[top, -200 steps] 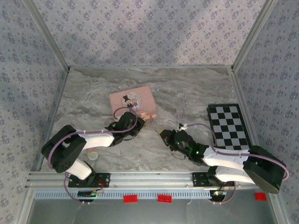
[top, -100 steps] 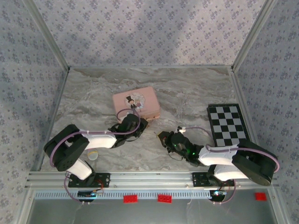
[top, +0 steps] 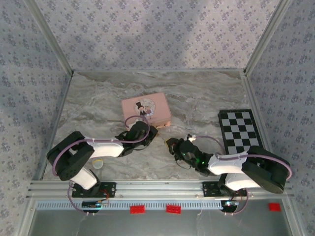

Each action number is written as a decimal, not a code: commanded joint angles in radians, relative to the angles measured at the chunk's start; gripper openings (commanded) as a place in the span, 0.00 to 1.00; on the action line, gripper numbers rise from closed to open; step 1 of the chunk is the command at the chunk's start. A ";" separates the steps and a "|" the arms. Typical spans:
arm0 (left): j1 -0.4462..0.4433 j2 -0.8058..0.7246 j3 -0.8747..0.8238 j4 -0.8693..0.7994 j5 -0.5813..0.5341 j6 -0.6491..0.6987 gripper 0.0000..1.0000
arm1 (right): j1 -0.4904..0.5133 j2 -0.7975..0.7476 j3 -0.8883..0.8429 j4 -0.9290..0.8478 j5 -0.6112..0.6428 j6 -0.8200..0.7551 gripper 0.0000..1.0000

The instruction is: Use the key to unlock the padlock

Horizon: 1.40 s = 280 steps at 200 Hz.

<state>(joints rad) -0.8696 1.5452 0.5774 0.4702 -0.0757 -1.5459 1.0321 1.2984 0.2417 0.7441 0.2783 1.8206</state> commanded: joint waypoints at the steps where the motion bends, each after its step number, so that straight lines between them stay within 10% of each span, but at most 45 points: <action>1: -0.014 0.006 0.038 0.142 0.053 0.000 0.00 | 0.001 0.030 0.004 0.038 0.028 0.032 0.00; 118: -0.019 0.032 0.032 0.211 0.085 -0.001 0.00 | -0.058 0.281 -0.051 0.440 -0.081 0.047 0.00; 280: -0.034 0.074 0.036 0.234 0.106 -0.022 0.00 | -0.091 0.290 -0.044 0.462 -0.131 0.026 0.00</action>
<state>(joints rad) -0.8795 1.6058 0.5797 0.5892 -0.0654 -1.5280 0.9485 1.5936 0.2054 1.1934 0.1406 1.8515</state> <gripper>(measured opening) 0.155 0.051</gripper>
